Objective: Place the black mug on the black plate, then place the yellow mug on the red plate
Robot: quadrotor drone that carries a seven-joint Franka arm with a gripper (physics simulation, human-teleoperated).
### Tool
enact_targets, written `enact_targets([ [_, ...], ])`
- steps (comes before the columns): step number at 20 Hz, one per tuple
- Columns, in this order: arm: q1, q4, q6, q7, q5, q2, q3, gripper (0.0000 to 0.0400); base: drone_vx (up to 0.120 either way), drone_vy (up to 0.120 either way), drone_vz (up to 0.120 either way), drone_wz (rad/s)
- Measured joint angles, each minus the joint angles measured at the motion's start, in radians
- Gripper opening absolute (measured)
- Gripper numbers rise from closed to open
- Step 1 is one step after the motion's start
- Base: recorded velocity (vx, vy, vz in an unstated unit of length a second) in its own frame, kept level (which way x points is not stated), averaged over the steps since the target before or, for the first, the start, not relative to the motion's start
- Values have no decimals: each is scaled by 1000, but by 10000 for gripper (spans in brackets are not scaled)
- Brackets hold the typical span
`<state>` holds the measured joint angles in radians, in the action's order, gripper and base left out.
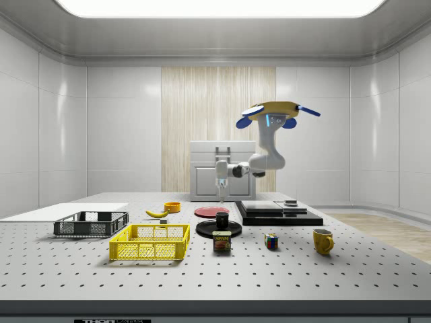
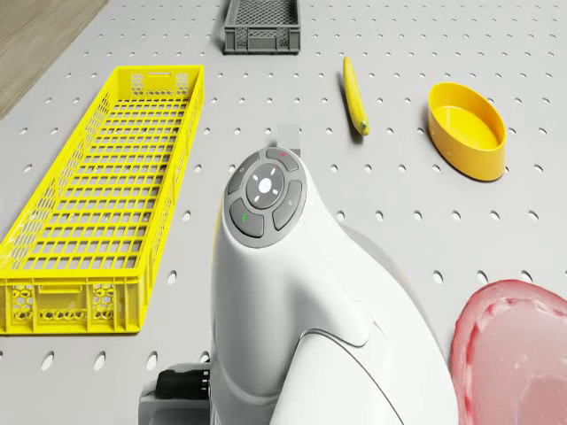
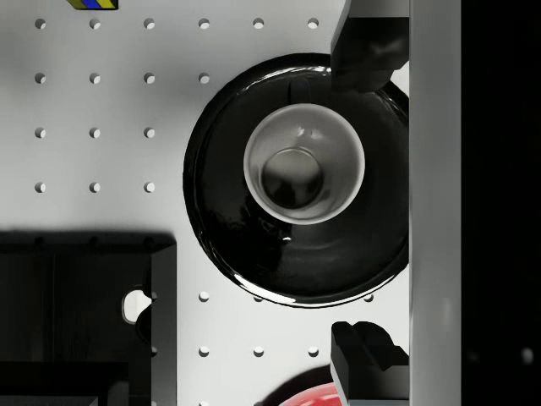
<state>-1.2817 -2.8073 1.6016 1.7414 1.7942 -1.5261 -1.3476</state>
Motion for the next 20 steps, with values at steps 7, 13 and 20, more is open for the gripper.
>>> enact_targets([
  [7,-1,-2,2,1,-12,-6,-11,400,-120,120,0,0],
  [13,-2,-2,6,2,-16,-11,-13,400,-120,120,0,0],
  [20,-3,-2,11,3,-19,-17,-14,400,-120,120,51,0],
])
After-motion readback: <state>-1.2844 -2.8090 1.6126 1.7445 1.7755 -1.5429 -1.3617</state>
